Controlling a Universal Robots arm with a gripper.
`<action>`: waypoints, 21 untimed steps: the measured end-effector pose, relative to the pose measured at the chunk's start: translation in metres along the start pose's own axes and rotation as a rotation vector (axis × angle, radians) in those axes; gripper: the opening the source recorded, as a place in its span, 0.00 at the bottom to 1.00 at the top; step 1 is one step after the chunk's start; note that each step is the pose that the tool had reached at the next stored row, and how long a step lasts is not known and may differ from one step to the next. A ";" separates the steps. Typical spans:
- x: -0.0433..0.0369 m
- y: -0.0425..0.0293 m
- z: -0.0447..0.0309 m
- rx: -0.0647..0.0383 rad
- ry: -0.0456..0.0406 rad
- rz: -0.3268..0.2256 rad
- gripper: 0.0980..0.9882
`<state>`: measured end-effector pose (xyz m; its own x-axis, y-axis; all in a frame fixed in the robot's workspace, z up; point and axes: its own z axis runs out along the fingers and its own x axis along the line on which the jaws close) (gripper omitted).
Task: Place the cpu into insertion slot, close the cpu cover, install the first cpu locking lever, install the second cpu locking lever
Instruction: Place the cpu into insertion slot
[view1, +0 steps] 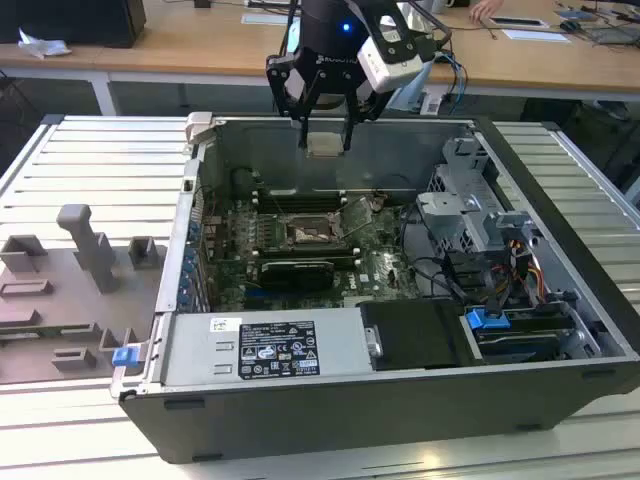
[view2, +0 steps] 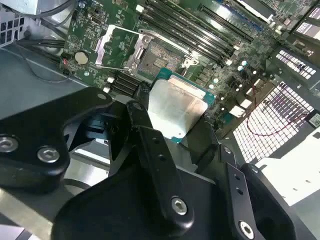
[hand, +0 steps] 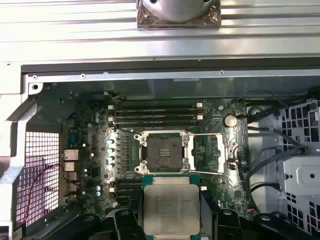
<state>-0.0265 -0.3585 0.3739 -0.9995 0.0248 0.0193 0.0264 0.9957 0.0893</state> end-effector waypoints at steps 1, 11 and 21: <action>0.0000 0.0000 0.0000 0.000 0.0000 0.000 0.50; 0.0000 0.0000 0.0003 0.000 -0.0028 0.031 0.50; 0.0000 0.0000 0.0004 -0.001 -0.0054 0.060 0.50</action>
<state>-0.0265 -0.3585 0.3735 -0.9962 0.0854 0.0193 0.0868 0.9922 0.0893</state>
